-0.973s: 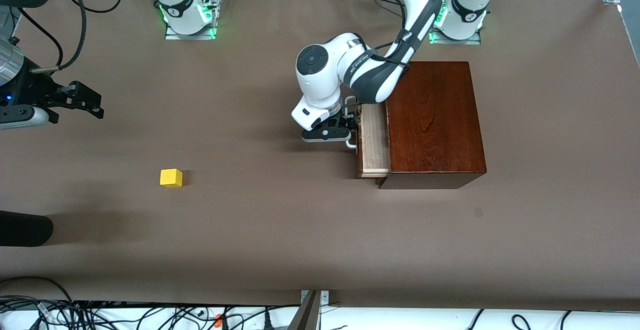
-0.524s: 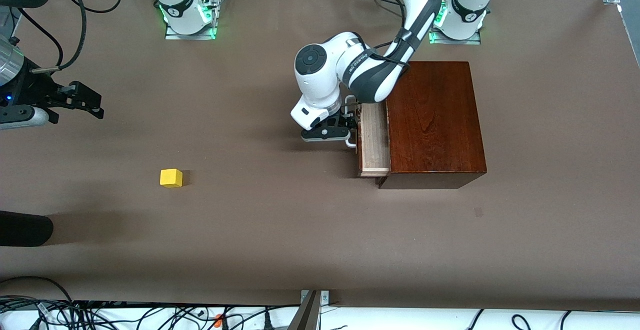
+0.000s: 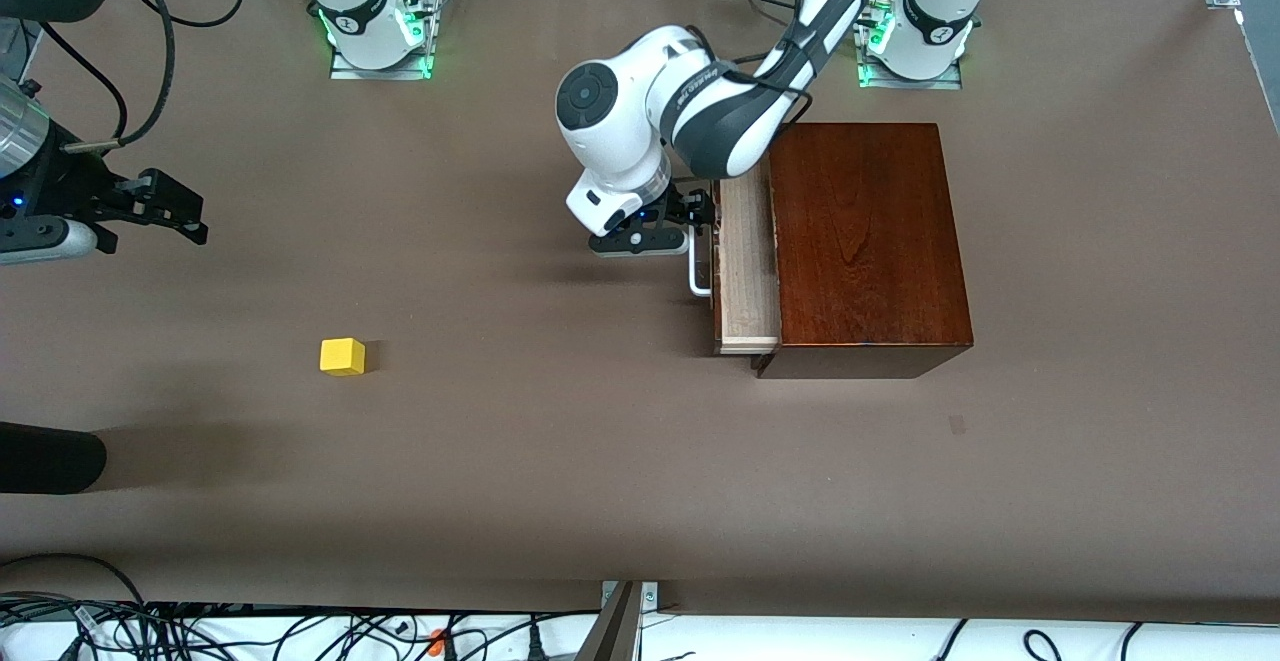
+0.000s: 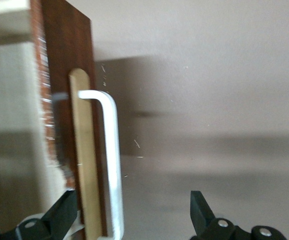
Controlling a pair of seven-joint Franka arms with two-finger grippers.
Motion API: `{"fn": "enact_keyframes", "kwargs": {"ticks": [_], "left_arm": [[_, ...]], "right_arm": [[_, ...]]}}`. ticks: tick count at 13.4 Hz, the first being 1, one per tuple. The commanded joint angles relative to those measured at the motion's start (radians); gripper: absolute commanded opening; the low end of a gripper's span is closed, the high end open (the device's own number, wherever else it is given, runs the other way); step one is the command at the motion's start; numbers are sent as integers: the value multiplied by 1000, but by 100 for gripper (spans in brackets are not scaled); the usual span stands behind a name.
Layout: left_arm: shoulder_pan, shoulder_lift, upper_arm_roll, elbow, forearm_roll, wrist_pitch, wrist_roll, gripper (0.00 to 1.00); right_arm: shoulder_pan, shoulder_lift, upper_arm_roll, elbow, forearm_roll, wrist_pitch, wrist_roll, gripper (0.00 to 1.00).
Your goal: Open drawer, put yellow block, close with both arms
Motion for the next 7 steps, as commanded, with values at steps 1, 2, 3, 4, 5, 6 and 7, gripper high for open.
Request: {"fn": "enact_keyframes", "kwargs": {"ticks": [1,2,3,4,5,6,7], "left_arm": [[10,-102,13,30,-34,-93,32,100],[20,-128,19,30,-35,-125,32,100],[43,-157,19,30,-35,-158,33,100],[84,-188,15,30,-37,-179,50,100],[130,-211,9,30,-37,-198,107,100],[164,-236,10,30,-37,-229,177,100],[203,-257,10,30,-37,-260,243,100]], "right_arm": [[-7,53,2,15,-5,-4,5,100],[-7,83,2,15,-5,-1,5,100],[-7,121,2,17,-3,-4,-1,100],[-7,131,4,14,-5,-2,-7,100],[-3,137,4,14,-5,-11,-7,100],[0,154,4,14,-5,-16,-7,100],[2,160,4,6,-6,-14,-7,100]]}}
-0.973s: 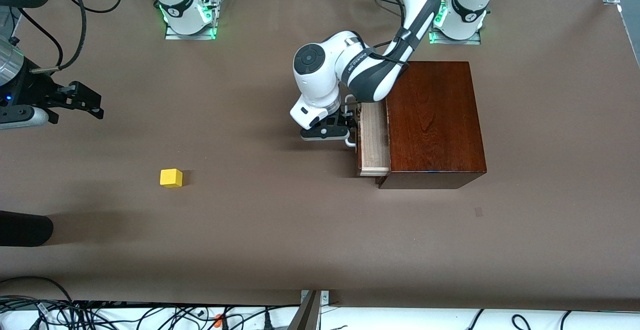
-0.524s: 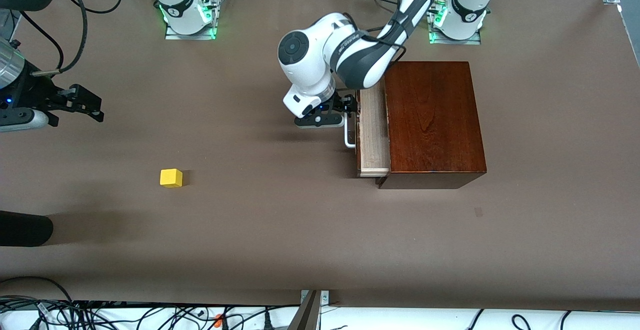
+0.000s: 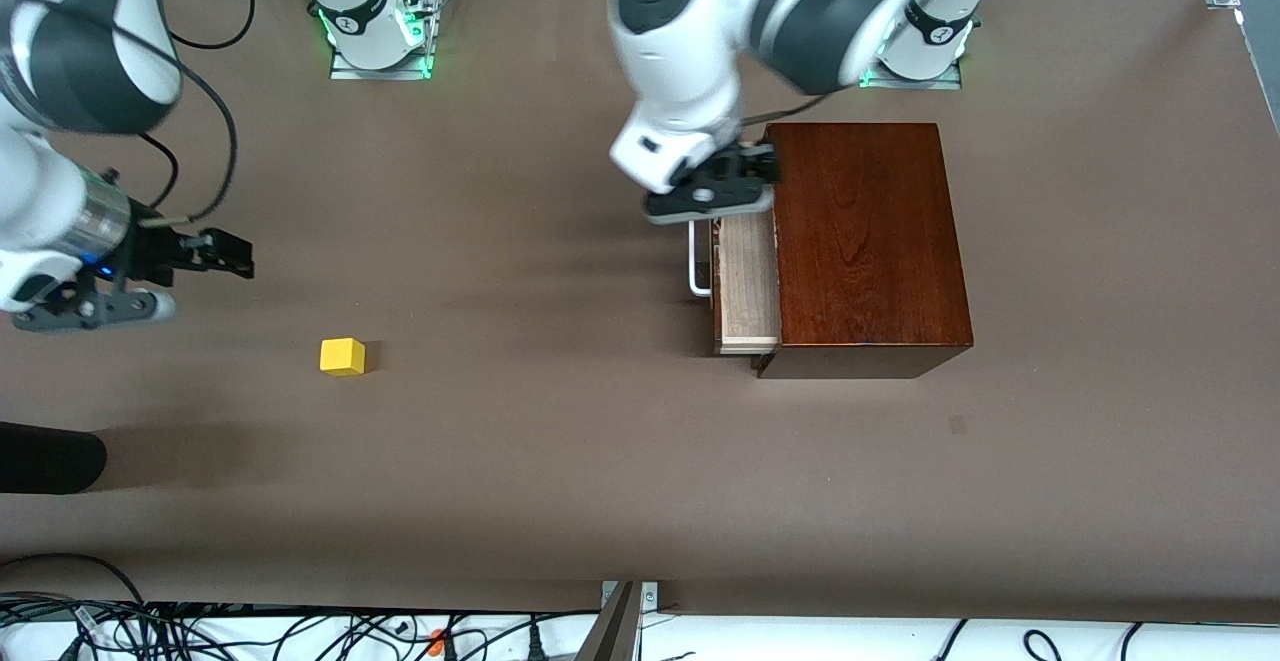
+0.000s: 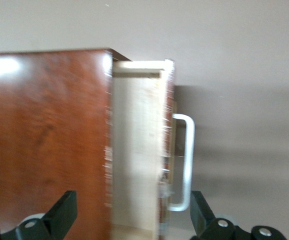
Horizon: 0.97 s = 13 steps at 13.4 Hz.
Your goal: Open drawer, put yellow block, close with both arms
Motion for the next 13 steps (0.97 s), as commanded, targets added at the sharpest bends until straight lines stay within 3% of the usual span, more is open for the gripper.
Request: {"fn": "enact_keyframes", "kwargs": {"ticks": [1,7,10,13], "left_arm": [[117,-71,-7,-16,-32,-74,180,100],[404,-106,7,-25,-109,-123,575,100],[427,-123,103,-64,-132,-89,653,100],[479,-273,131,-259,-157,94,785,100]], "right_arm": [[-1,26,4,-2,-4,-5,-6,100],[1,161,8,-133,11,283,-4,100],[-1,228,8,-137,13,344,-4,100],[-5,291,8,-156,14,436,-1,100]]}}
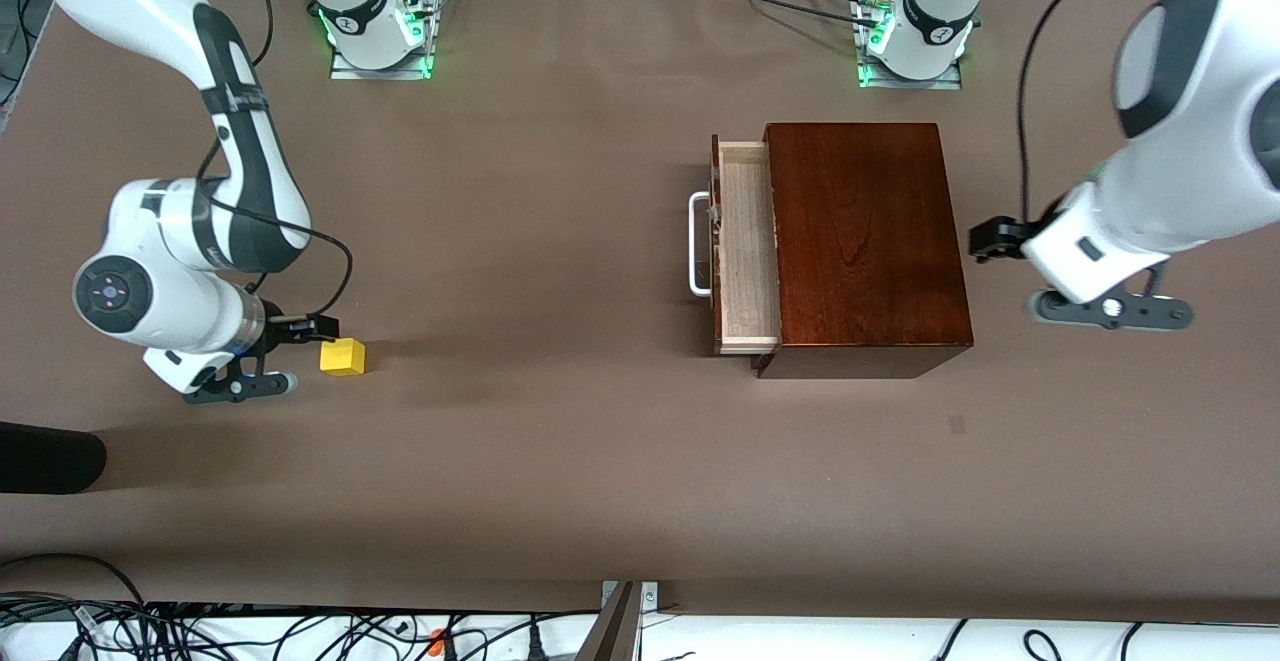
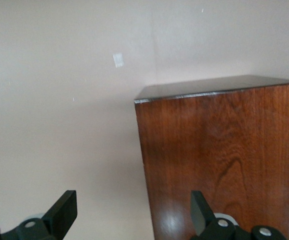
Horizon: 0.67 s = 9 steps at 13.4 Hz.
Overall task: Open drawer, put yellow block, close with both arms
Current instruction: 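Lower the right gripper and grasp the yellow cube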
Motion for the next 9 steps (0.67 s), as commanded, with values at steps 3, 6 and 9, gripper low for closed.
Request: {"fn": "enact_keyframes", "kwargs": {"ticks": [3,6,9], "left_arm": [[76,-257,3,-326,-14,248,66,100],[79,-253,3,-294,-14,177,66,100],[79,-250,1,-293,-14,179,67,100]], "right_arm": [[-6,80,5,-16,13,126,5,99],[-3,112,8,-17,21,163,9,97],[-2,121,8,-32,79,173,5,95]]}}
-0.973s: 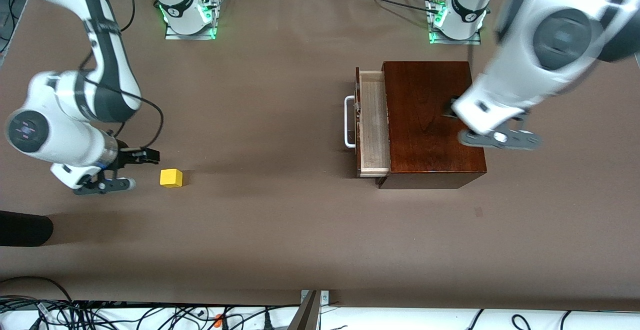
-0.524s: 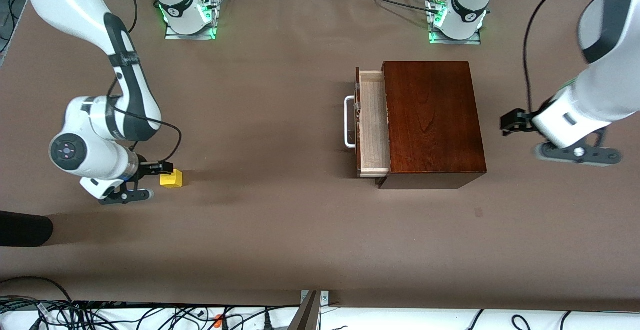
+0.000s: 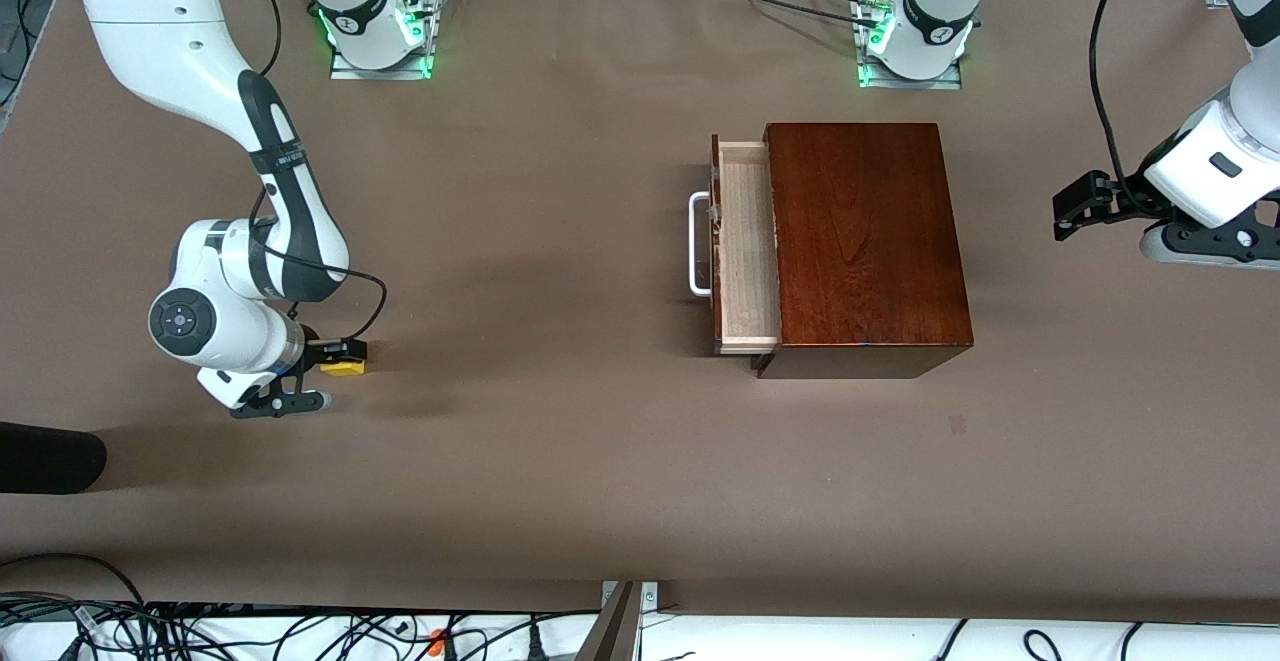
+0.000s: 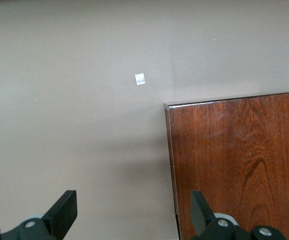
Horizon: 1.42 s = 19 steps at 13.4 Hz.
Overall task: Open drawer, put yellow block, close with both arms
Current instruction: 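Lower the right gripper and grasp the yellow cube, then carry the yellow cube with the right gripper over the open drawer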
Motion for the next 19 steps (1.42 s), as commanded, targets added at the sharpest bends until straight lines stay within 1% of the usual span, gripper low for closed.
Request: {"fn": "enact_keyframes", "kwargs": {"ticks": [1,2,3,4,5,7,8,10,13,14,17,18,19], "left_arm": [[5,-13,-5,-16,-14,2,17,100],[5,-14,-5,-16,-14,0,17,100],[5,-14,-6,-16,-14,0,17,100],[5,-14,-6,-18,-14,-8,23,100],[7,-21,-6,-24,-14,-17,23,100],[7,-19,-5,-21,-15,-23,20,100],[7,-19,-5,-21,-15,-26,19,100],[5,-19,-8,-19,-14,-32,11,100],[2,-21,-10,-19,-15,-32,11,100],[-4,-21,-10,-19,-14,-34,9,100],[-6,-21,-13,-19,-15,-35,9,100],[-6,-21,-13,-19,-15,-43,9,100],[-6,-21,-13,-19,-15,-44,9,100]], "right_arm": [[-2,-4,6,-28,28,30,0,93],[-2,-4,6,-37,28,38,-2,91],[-2,-4,6,-43,28,39,-5,84],[-2,-4,6,-45,28,39,-7,73],[-2,-4,6,-45,28,38,-10,55],[-4,-4,6,-43,27,32,-31,14],[-2,-8,4,-39,27,26,-49,2],[18,-34,16,-19,12,13,-112,1],[129,-74,27,48,-7,-46,-213,1],[180,-77,29,91,-10,-81,-233,1],[365,-62,27,271,-39,-198,-243,1],[419,-47,27,323,-59,-208,-246,1],[447,-38,29,360,-62,-215,-249,1]]}}
